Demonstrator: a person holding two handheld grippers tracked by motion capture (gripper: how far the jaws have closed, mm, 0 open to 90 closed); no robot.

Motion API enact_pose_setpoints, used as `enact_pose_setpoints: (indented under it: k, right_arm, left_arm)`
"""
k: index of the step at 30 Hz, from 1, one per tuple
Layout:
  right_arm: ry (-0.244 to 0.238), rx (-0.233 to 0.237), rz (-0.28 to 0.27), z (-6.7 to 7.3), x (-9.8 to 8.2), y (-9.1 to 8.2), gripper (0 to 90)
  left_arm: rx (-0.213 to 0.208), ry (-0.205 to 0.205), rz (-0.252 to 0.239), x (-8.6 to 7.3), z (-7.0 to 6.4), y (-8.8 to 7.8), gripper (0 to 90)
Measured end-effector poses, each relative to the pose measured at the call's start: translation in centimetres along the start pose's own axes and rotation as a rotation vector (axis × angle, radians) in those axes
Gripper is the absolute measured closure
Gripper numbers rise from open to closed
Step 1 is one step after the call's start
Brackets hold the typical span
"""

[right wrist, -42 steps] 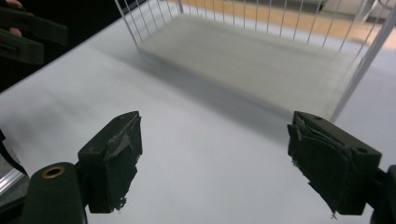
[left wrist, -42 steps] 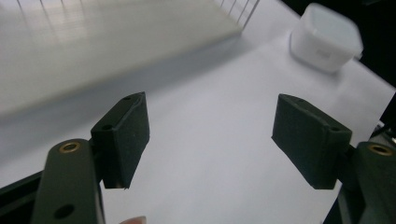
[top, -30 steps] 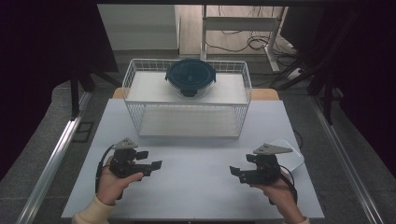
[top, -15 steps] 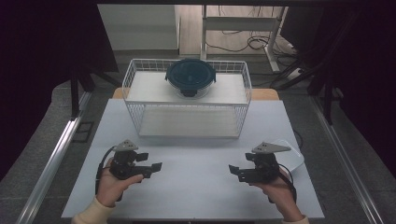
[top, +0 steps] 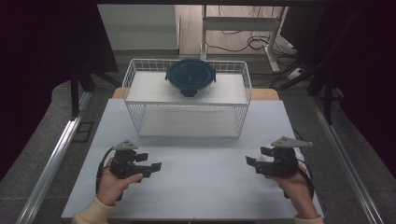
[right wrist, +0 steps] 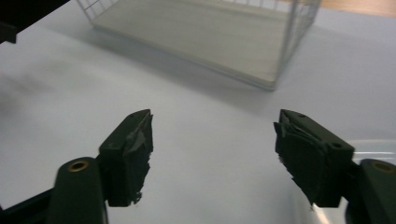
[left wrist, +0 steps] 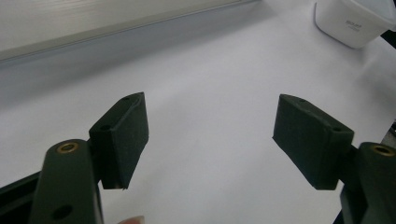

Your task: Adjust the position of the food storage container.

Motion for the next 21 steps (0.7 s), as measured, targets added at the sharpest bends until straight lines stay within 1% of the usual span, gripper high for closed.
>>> enact_pose_setpoints:
  k: [1,2,3,4,5,6,7,8,10,11,12,14,15,16,17,19,20,21]
  right_arm:
    - [0.022,-0.008,-0.007,-1.1,0.3,-0.5,33.0]
    - [0.033,-0.014,-0.012,-1.7,0.4,-0.7,34.5]
    - [0.033,-0.014,-0.012,-1.7,0.4,-0.7,34.5]
    - [0.050,-0.028,-0.005,-2.9,0.5,-1.1,37.6]
    - [0.050,-0.028,-0.005,-2.9,0.5,-1.1,37.6]
    - [0.052,-0.048,0.004,-4.3,0.3,-1.3,40.4]
    - [0.052,-0.048,0.004,-4.3,0.3,-1.3,40.4]
    - [0.056,-0.056,0.010,-4.7,0.3,-1.3,41.6]
    - [0.067,-0.086,0.019,-6.3,0.0,-1.4,44.6]
    - [0.075,-0.093,0.022,-6.7,-0.1,-1.5,45.6]
    - [0.092,-0.110,0.025,-7.6,-0.2,-1.6,47.8]
    - [0.099,-0.130,0.035,-8.4,-0.5,-1.6,50.6]
    - [0.099,-0.130,0.035,-8.4,-0.5,-1.6,50.6]
    - [0.105,-0.149,0.049,-9.2,-0.8,-1.6,54.7]
    - [0.105,-0.149,0.049,-9.2,-0.8,-1.6,54.7]
    - [0.114,-0.159,0.061,-9.9,-1.1,-1.7,58.3]
    - [0.117,-0.171,0.075,-10.6,-1.3,-1.7,61.6]
    - [0.117,-0.171,0.075,-10.6,-1.3,-1.7,61.6]
  left_arm:
    - [0.001,-0.001,0.001,0.0,0.0,0.0,26.2]
    - [0.001,-0.001,0.003,0.0,0.1,0.1,26.2]
    - [0.001,-0.001,0.003,0.0,0.1,0.1,26.0]
    - [0.002,-0.006,0.007,-0.1,0.2,0.2,26.0]
    - [0.002,-0.006,0.007,-0.1,0.2,0.2,26.0]
    - [0.004,-0.009,0.009,-0.2,0.2,0.2,25.9]
    - [0.003,-0.008,0.011,-0.2,0.3,0.3,25.9]
    - [0.004,-0.009,0.014,-0.2,0.3,0.3,25.9]
    - [0.004,-0.010,0.017,-0.3,0.3,0.4,25.7]
    - [0.003,-0.011,0.017,-0.3,0.3,0.4,25.7]
    - [0.002,-0.008,0.018,-0.3,0.3,0.4,25.7]
    - [0.003,-0.009,0.019,-0.3,0.3,0.5,25.7]
    - [0.003,-0.009,0.019,-0.3,0.3,0.5,25.6]
    - [0.003,-0.010,0.023,-0.4,0.4,0.5,25.6]
    - [0.003,-0.010,0.023,-0.4,0.4,0.5,25.6]
    - [0.003,-0.011,0.027,-0.5,0.4,0.6,25.6]
    - [-0.003,-0.016,0.027,-0.5,0.4,0.5,25.4]
    - [-0.003,-0.016,0.027,-0.5,0.4,0.5,25.3]
Point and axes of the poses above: each handheld gripper's, and its own axes: y roughly forward along the jaws, x roughly out of its top, z roughly to its left, the point moved 10 cm from there along y, roughly forward along the jaws, and after that the axes turned 6 degrees about -x, right-handed, at the moved point
